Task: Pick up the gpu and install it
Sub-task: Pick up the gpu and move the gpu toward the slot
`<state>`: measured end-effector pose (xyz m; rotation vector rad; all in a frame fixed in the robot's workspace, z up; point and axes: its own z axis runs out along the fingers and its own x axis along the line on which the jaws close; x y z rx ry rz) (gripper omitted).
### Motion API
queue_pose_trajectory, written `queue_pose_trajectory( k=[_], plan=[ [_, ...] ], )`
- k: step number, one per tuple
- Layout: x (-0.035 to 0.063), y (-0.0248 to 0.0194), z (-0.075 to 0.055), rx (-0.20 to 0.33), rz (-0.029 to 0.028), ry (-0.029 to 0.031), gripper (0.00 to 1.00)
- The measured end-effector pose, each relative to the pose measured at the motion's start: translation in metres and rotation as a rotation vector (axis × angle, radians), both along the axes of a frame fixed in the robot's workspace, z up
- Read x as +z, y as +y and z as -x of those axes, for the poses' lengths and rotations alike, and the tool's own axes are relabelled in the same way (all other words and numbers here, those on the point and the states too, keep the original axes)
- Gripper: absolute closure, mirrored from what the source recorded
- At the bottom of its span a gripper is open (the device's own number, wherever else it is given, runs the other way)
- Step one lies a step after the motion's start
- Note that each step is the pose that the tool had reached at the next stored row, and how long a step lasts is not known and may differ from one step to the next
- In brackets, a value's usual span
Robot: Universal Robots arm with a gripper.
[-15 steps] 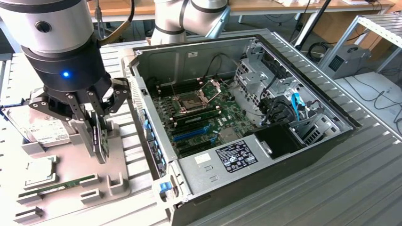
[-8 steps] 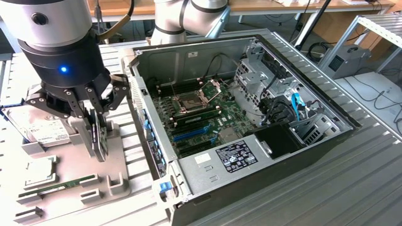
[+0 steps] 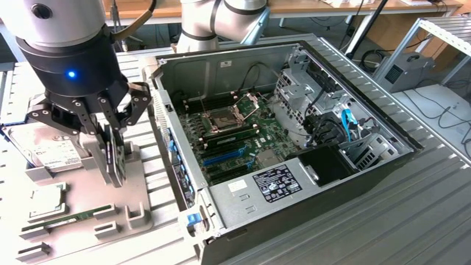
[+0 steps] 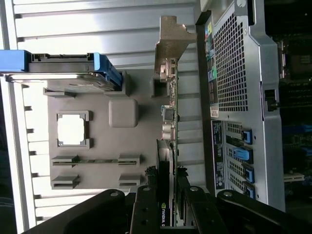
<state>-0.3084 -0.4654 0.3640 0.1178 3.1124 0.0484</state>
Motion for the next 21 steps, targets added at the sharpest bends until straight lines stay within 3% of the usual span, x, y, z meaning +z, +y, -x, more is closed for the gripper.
queue_pose_trajectory(
  k=[13, 21],
  plan=[
    [0.0154, 0.0000, 0.000, 0.000, 0.0000, -0.0001, 0.74],
    [0.0188, 0.0002, 0.000, 0.000, 0.0001, 0.0000, 0.74]
  ],
)
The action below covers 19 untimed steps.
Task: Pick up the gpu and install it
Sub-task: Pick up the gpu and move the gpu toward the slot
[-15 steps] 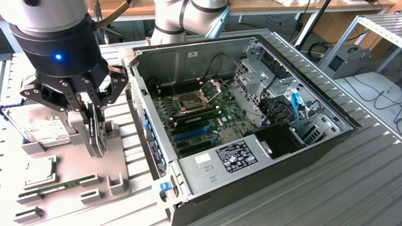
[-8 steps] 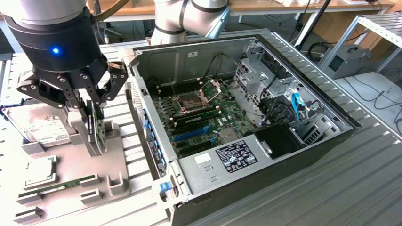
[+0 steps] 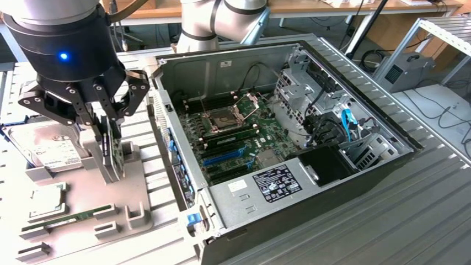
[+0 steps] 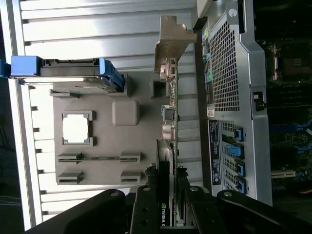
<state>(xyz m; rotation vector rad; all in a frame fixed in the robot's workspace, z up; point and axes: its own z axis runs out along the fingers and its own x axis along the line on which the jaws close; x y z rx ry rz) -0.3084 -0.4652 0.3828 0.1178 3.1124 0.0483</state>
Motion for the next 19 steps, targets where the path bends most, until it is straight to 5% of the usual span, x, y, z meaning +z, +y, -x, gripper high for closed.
queue_pose_trajectory(
  k=[19],
  plan=[
    [0.0180, 0.0002, 0.000, 0.000, 0.0000, 0.0000, 0.74]
  ],
)
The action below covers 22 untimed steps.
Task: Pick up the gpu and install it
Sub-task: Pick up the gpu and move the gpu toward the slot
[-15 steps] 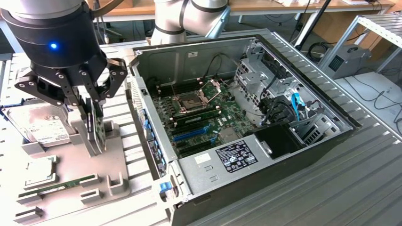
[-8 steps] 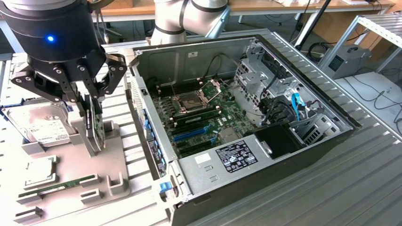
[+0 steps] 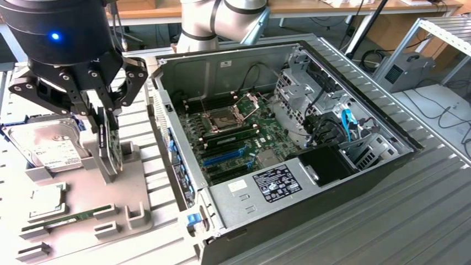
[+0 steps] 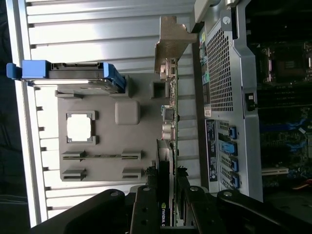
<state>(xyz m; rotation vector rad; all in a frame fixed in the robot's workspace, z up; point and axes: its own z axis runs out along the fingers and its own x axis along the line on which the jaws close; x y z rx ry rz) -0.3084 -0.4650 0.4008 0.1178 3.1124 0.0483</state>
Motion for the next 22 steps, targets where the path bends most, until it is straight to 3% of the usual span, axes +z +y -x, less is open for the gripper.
queue_pose_trajectory(
  k=[22],
  plan=[
    [0.0205, 0.0000, 0.000, 0.000, -0.0001, 0.0000, 0.74]
  ],
)
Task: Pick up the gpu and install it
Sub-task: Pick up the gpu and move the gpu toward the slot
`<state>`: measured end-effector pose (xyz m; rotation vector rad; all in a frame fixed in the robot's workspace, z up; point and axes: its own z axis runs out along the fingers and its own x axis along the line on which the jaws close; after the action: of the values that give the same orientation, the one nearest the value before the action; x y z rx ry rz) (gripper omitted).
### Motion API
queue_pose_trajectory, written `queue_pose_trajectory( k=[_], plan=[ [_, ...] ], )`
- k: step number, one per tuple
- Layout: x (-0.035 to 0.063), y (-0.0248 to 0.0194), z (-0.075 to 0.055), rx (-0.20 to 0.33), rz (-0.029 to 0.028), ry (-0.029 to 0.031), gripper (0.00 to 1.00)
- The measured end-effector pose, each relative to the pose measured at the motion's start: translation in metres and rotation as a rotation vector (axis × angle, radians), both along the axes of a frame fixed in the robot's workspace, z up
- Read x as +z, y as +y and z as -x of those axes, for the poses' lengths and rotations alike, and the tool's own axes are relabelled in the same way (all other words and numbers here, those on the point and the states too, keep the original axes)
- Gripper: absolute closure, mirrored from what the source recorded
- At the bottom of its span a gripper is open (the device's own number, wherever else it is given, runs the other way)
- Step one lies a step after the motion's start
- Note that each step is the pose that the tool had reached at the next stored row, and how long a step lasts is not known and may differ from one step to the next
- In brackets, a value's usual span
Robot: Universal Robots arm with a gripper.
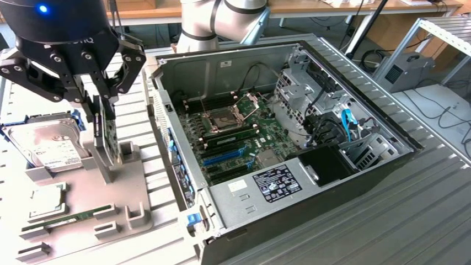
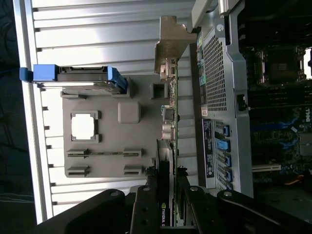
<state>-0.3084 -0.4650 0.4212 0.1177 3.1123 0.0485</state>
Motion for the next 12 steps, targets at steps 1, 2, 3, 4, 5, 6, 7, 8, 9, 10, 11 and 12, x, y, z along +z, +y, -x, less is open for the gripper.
queue_pose_trajectory(
  k=[1, 2, 3, 4, 5, 6, 7, 8, 9, 10, 11, 12],
  plan=[
    [0.0009, 0.0000, 0.000, 0.000, 0.0000, 0.0000, 0.74],
    [0.0017, 0.0000, 0.000, 0.000, 0.0000, 0.0000, 0.74],
    [0.0026, 0.0000, 0.000, 0.000, 0.0001, 0.0001, 0.74],
    [0.0035, 0.0000, 0.000, 0.000, 0.0000, 0.0000, 0.74],
    [0.0045, 0.0000, 0.000, 0.000, 0.0000, 0.0001, 0.74],
    [0.0053, 0.0000, 0.000, 0.000, 0.0000, 0.0000, 0.74],
    [0.0062, 0.0000, 0.000, 0.000, 0.0000, 0.0000, 0.74],
    [0.0072, 0.0000, 0.000, 0.000, 0.0001, 0.0001, 0.74],
    [0.0084, 0.0000, 0.000, 0.000, 0.0001, 0.0000, 0.74],
    [0.0093, 0.0000, 0.000, 0.000, 0.0001, 0.0000, 0.74],
    [0.0103, 0.0000, 0.000, 0.000, 0.0000, 0.0001, 0.74],
    [0.0111, 0.0000, 0.000, 0.000, 0.0001, 0.0001, 0.74]
  ],
)
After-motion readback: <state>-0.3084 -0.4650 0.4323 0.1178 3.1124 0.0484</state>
